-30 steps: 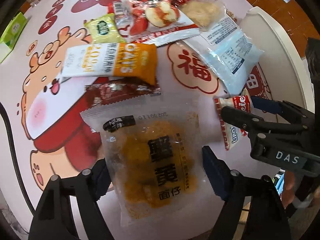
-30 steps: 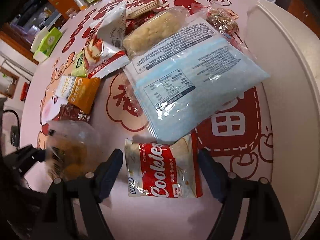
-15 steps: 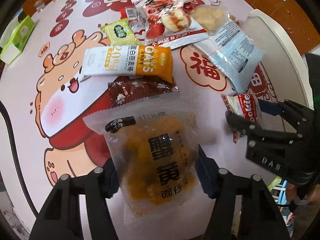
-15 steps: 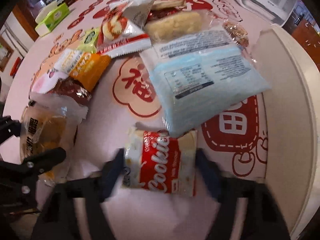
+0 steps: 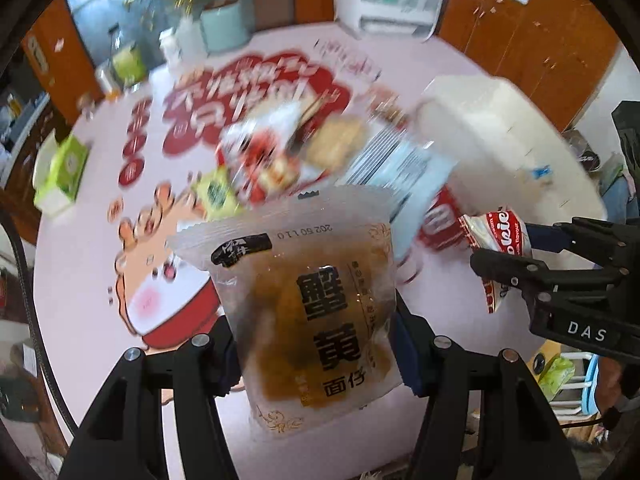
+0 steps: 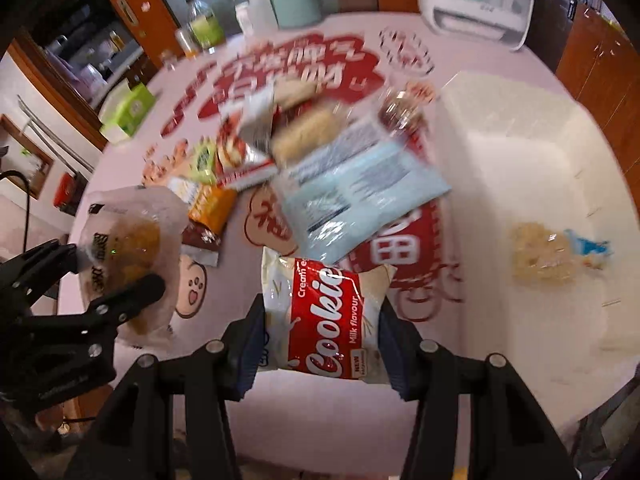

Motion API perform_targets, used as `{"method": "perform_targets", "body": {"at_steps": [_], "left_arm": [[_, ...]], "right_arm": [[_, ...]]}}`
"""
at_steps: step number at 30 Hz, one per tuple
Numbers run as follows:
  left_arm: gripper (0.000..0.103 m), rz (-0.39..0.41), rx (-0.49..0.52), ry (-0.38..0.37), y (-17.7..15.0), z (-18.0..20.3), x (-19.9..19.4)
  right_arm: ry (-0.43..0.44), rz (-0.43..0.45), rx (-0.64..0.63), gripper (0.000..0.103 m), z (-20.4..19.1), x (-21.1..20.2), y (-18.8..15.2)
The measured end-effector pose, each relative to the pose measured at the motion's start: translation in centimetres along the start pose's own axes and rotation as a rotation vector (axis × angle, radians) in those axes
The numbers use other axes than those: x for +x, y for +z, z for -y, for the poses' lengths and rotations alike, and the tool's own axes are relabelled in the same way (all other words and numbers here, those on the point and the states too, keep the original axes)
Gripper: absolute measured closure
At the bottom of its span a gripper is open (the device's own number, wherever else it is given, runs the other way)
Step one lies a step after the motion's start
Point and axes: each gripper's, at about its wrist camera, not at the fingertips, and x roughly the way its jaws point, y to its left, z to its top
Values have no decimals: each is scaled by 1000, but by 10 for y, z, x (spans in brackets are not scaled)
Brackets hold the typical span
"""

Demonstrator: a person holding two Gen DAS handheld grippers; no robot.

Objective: Organize snacks
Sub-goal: 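Carry bun bag and Cookies pack into the white tray and release both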

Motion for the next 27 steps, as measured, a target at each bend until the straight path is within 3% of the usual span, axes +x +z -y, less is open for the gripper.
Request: {"method": "perform_targets", "body": {"at_steps": [7, 13, 20, 27], "left_arm": [[43, 109, 37, -55, 42, 69, -35], [42, 160, 86, -95, 72, 141, -46], [42, 205, 149, -85, 107, 221, -41], [41, 213, 145, -72, 144, 263, -25]], "right_arm": [[-30, 127, -28, 51, 38, -65, 5], [-45, 173, -9, 51, 93, -94, 5], [-88, 145, 40, 50, 163, -96, 8], [-91, 117, 67, 50, 205, -93, 14]]}}
